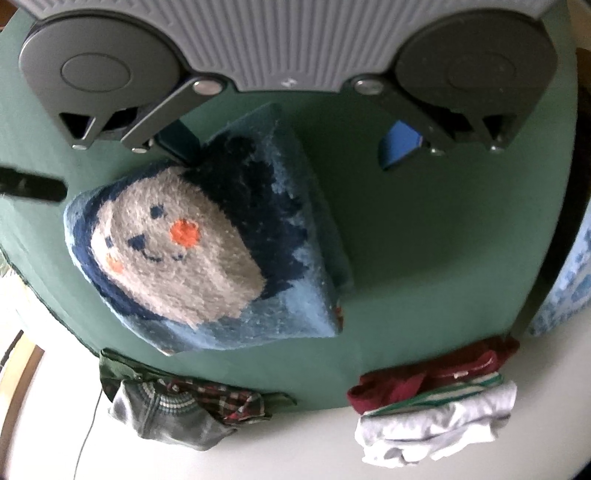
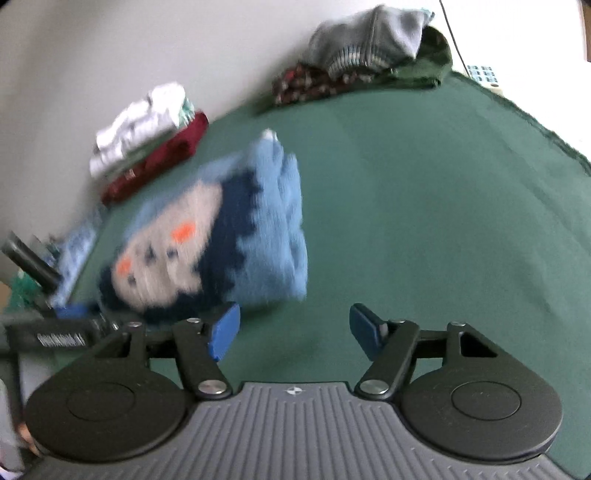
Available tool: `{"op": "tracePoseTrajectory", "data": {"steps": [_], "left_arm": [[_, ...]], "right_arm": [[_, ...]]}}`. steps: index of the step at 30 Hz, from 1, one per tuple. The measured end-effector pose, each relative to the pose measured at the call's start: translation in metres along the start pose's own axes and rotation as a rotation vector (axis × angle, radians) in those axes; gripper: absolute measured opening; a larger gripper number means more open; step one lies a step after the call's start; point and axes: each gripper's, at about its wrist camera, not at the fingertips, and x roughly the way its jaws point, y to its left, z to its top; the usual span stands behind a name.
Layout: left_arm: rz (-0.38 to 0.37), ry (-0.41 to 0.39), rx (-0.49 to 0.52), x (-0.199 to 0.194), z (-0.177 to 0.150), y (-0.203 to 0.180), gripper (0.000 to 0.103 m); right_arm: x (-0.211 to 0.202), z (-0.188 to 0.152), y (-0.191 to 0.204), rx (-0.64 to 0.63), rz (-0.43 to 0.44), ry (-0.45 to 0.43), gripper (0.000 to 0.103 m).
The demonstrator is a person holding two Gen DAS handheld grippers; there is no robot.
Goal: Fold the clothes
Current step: 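Move both open grippers to the sides of the folded blue sweater, then grasp the folded sweater edge with the right gripper while the left gripper pinches the other side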
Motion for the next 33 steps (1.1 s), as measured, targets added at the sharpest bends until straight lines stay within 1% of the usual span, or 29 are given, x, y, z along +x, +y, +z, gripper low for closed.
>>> {"op": "tracePoseTrajectory", "data": {"steps": [3,6,8,10,14,17,18,20,22,24,25,26,30,33], "left_arm": [[0.019,0.023,-0.024,0.0,0.003,-0.002,0.102],[0.049,0.024,-0.041,-0.002,0.003,-0.006,0.102],[0.057,0.036,-0.067,-0.003,0.004,-0.007,0.102],[0.063,0.044,-0.086,-0.004,0.004,-0.008,0.102],[0.061,0.066,-0.102,-0.001,0.01,-0.008,0.102],[-0.024,0.108,-0.105,0.0,0.015,-0.004,0.102],[-0.056,0.11,-0.108,-0.003,0.017,-0.001,0.102],[-0.079,0.099,-0.109,-0.009,0.02,0.004,0.102],[-0.094,0.084,-0.124,-0.012,0.023,0.013,0.102],[-0.14,0.08,-0.165,-0.011,0.027,0.023,0.102],[-0.165,0.079,-0.188,-0.01,0.029,0.028,0.102],[-0.185,0.078,-0.21,-0.008,0.031,0.032,0.102],[-0.255,0.09,-0.277,0.013,0.04,0.04,0.102],[-0.324,0.12,-0.36,0.033,0.045,0.047,0.102]], "right_arm": [[0.007,0.017,-0.004,0.019,0.051,0.018,0.07],[0.015,0.034,-0.007,0.037,0.101,0.036,0.073],[0.023,0.042,-0.012,0.081,0.131,0.063,0.074],[0.03,0.048,-0.015,0.118,0.178,0.085,0.075],[0.049,0.06,-0.011,0.09,0.218,0.135,0.08],[0.066,0.068,-0.013,0.1,0.224,0.155,0.082],[0.072,0.07,-0.015,0.114,0.228,0.166,0.083],[0.079,0.075,-0.015,0.124,0.244,0.17,0.083],[0.082,0.078,-0.01,0.093,0.247,0.183,0.083],[0.084,0.079,-0.007,0.055,0.251,0.201,0.079],[0.085,0.079,-0.007,0.052,0.257,0.211,0.074],[0.086,0.079,-0.008,0.056,0.263,0.219,0.073],[0.087,0.08,-0.009,0.045,0.27,0.228,0.072],[0.087,0.081,-0.006,0.03,0.258,0.232,0.072]]}}
